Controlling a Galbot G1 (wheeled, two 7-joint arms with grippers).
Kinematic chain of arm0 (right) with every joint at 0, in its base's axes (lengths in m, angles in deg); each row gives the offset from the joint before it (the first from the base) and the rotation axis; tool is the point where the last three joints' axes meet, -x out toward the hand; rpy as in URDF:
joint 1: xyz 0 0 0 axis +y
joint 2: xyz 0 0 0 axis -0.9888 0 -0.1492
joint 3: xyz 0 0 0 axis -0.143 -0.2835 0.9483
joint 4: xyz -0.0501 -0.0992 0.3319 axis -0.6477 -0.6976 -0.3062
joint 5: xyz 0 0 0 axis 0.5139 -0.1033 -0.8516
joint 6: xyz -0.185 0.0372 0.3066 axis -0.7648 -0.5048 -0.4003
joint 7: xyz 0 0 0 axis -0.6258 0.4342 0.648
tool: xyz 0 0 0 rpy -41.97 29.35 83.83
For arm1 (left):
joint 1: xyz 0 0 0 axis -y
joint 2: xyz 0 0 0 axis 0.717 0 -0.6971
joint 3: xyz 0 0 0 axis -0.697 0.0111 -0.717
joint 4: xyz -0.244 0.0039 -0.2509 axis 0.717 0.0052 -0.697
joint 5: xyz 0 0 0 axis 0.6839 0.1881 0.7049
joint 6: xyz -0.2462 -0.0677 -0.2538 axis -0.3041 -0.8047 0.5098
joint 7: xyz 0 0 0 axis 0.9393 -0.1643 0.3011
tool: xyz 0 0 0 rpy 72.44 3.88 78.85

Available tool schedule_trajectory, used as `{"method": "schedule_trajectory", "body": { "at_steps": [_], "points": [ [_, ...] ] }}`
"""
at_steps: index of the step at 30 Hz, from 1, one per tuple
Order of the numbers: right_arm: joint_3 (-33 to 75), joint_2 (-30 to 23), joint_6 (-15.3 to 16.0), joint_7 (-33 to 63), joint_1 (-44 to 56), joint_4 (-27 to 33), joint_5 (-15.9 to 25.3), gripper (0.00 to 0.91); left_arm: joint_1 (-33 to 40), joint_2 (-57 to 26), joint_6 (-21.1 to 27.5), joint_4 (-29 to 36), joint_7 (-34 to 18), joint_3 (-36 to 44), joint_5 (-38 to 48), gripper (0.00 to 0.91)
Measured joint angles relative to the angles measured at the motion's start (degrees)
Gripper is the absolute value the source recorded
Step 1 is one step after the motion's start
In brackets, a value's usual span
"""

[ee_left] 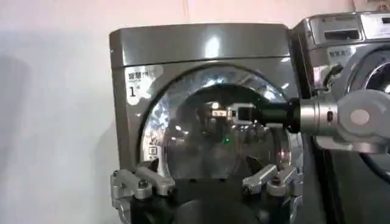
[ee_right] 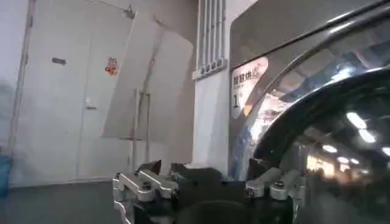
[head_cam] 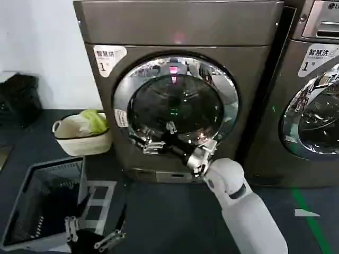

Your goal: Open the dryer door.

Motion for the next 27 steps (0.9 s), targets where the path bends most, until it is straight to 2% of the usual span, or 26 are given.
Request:
{"method": "schedule_trajectory", "body": {
  "at_steps": [12,27],
  "points": [
    [1.04,-0.58,-2.03,1.70,0.25,5.06,1.57,0.907,0.20,-0.26,2.29,0.97,0.80,0.15,-0.83,0.907],
    [-0.94,-1.54,-2.96,-0.11,-3.82,13.00,2.78,0.907,0.64,-0.64,9.01,3.13,1.96,-0.10,-0.03,0.907]
  ]
}}
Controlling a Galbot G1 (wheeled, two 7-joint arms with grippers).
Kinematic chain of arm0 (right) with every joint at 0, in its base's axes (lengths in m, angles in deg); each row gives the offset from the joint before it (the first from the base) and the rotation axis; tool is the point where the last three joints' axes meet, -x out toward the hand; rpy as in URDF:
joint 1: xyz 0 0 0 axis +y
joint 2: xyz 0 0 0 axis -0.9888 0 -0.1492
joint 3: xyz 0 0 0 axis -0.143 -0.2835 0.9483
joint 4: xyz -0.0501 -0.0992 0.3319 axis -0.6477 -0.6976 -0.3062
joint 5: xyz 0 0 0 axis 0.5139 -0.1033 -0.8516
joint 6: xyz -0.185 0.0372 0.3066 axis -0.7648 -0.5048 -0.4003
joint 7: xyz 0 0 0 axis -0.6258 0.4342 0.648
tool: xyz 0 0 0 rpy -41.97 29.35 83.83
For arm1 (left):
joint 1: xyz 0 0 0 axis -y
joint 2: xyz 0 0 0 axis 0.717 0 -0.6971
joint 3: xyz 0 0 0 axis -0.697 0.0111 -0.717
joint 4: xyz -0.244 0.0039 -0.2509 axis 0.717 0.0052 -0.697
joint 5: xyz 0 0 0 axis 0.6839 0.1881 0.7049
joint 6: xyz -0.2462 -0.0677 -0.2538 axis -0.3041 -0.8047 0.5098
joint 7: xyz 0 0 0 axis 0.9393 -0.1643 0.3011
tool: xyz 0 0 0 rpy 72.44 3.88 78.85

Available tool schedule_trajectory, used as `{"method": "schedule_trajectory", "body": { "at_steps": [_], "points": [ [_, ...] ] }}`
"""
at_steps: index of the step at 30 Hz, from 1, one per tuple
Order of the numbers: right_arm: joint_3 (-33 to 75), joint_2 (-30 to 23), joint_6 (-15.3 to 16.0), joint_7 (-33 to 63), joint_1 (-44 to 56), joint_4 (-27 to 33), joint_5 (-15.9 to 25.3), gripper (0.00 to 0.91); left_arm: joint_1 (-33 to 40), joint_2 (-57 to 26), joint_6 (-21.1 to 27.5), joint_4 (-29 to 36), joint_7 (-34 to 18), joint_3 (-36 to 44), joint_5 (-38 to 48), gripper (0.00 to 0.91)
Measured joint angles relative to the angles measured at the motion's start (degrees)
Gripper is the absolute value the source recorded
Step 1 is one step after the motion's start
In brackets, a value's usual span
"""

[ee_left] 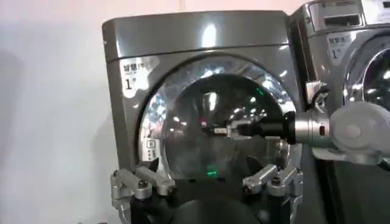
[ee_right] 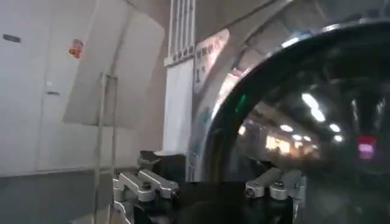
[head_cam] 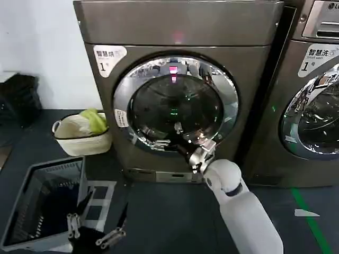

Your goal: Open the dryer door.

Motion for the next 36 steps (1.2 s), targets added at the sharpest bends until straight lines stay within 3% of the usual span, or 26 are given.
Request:
{"method": "schedule_trajectory", "body": {
  "at_steps": [7,36],
  "points": [
    [-2.69,-1.19,-0.83,-0.05,-3.08,3.75,1.31,0.907,0.24,0.00,2.08,0.25,-0.13,-0.38,1.26,0.907],
    [-7.24,-8.38,-3.81,-3.71,-11.61,18.77,6.43,0.907,-1.05,1.07,1.01,0.64,2.72,0.04,0.02,0.907]
  ]
}}
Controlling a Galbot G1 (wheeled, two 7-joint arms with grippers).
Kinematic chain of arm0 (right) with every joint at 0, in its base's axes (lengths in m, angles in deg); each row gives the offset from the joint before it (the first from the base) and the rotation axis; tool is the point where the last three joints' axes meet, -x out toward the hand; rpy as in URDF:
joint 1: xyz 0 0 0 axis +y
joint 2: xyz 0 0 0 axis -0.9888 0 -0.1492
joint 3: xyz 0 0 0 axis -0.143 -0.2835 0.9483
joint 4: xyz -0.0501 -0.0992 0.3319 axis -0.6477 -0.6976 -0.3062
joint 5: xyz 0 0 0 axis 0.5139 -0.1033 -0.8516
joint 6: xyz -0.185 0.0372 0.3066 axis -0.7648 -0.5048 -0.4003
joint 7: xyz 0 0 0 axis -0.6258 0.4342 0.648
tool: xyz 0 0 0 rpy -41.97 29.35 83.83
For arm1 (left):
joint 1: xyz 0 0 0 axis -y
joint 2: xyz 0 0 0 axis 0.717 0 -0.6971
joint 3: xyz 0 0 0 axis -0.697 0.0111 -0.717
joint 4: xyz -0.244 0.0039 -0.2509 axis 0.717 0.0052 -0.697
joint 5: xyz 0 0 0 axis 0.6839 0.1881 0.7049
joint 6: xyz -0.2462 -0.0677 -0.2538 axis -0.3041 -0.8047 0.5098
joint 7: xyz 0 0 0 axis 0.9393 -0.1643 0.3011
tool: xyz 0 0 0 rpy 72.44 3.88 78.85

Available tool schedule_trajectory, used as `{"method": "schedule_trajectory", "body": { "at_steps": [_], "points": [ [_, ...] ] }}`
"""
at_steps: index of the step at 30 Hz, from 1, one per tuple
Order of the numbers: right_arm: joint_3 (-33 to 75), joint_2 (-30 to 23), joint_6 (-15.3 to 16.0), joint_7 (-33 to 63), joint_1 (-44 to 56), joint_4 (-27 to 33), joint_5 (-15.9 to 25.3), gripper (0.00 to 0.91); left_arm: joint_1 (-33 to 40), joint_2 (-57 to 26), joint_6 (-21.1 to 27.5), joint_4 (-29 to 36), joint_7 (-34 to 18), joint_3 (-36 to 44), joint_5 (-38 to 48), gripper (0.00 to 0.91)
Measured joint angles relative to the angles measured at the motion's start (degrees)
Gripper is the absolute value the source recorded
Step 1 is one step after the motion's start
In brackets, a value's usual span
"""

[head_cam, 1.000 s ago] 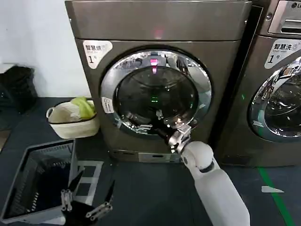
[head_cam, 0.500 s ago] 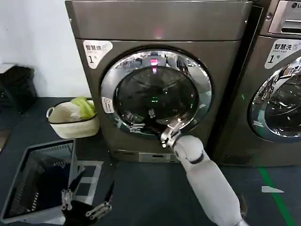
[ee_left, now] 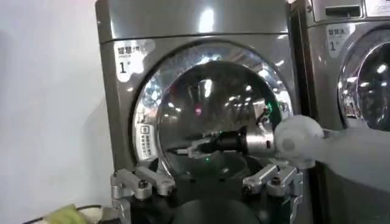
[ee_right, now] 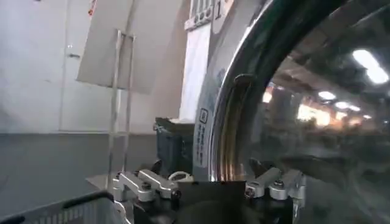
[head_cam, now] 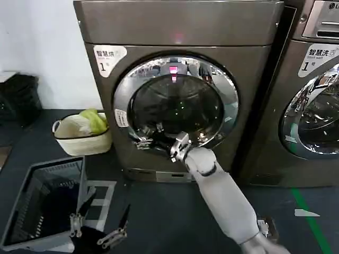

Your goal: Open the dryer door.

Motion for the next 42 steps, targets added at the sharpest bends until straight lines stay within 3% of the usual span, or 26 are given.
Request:
{"method": "schedule_trajectory", "body": {
  "at_steps": [30,42],
  "points": [
    [-1.65,-4.14,-1.87,-1.26,-4.93,9.01,1.50,0.907,0.16,-0.06,-0.38,-0.28,0.22,0.12,-0.01,0.907],
    [-1.84,-4.68,-1.79,-4.26,-6.08,10.42,-0.52,0.907,0.17,-0.11,-0.51,-0.23,0.26,0.17,-0.05,0.907]
  ]
}}
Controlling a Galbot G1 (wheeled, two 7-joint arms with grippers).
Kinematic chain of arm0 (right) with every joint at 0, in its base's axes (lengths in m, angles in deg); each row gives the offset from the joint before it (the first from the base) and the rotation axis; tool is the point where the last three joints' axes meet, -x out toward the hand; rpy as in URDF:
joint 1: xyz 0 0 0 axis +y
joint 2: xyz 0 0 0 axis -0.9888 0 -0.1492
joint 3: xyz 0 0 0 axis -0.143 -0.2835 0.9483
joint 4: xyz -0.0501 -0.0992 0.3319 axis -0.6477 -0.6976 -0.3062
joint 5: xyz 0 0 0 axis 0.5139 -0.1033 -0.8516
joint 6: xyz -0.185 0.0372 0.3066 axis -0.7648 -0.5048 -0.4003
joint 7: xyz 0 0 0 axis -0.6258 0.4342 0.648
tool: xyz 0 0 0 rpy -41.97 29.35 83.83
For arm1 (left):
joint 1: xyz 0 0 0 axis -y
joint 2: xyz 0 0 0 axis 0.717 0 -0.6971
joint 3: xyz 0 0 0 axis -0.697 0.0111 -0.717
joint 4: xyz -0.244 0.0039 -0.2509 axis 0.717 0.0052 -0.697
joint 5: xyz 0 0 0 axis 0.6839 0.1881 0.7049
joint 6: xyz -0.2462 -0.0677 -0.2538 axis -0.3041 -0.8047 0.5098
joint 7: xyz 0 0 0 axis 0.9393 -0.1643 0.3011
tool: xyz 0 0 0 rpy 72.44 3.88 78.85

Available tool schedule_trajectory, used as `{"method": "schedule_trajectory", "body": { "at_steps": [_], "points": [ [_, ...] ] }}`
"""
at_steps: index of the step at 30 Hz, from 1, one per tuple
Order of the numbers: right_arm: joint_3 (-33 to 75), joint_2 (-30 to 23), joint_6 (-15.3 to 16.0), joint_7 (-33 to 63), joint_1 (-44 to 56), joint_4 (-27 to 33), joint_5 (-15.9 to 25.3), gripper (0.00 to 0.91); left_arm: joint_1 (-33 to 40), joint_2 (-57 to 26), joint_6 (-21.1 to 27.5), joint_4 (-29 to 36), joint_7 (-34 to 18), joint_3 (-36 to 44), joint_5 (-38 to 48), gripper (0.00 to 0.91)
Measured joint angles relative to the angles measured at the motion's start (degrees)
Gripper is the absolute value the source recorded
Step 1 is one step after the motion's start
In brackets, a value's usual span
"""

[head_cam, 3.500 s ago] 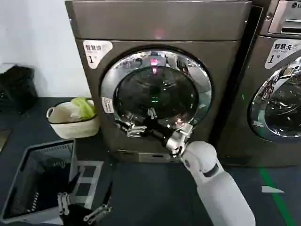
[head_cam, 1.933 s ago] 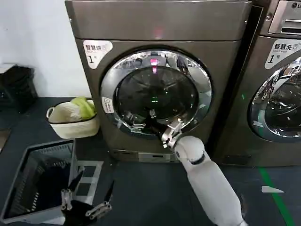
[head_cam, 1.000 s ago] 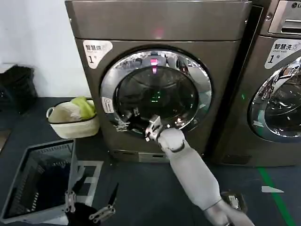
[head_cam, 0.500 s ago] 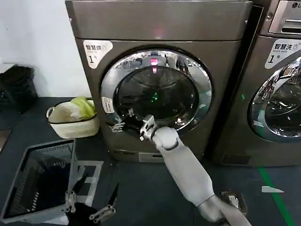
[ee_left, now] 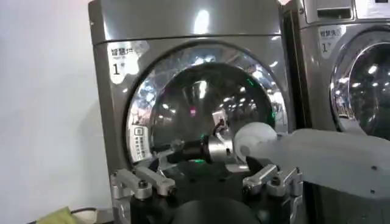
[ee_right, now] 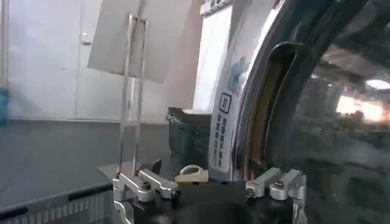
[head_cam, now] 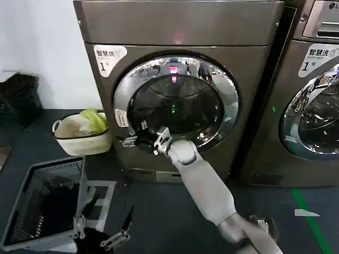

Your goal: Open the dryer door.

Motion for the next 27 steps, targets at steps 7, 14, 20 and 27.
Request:
{"method": "schedule_trajectory", "body": {
  "at_steps": [7,14,20,27],
  "points": [
    [-0.19,0.55,0.22,-2.21,0.66,-0.68,-0.34,0.907,0.10,-0.10,-0.03,0.00,0.01,-0.02,0.00,0.907],
    [-0.25,1.34,0.21,-4.46,1.75,-1.72,-2.11,0.907,0.26,-0.16,-0.05,-0.18,0.00,-0.05,0.01,0.907],
    [-0.93,2.57,0.65,-6.74,2.70,-3.25,-4.55,0.907,0.84,-0.38,0.44,-0.81,0.05,-1.01,1.34,0.907],
    [-1.25,3.51,0.66,-8.17,3.38,-4.73,-6.01,0.907,2.26,-1.44,3.29,-0.97,2.38,-3.63,7.02,0.907]
  ]
}}
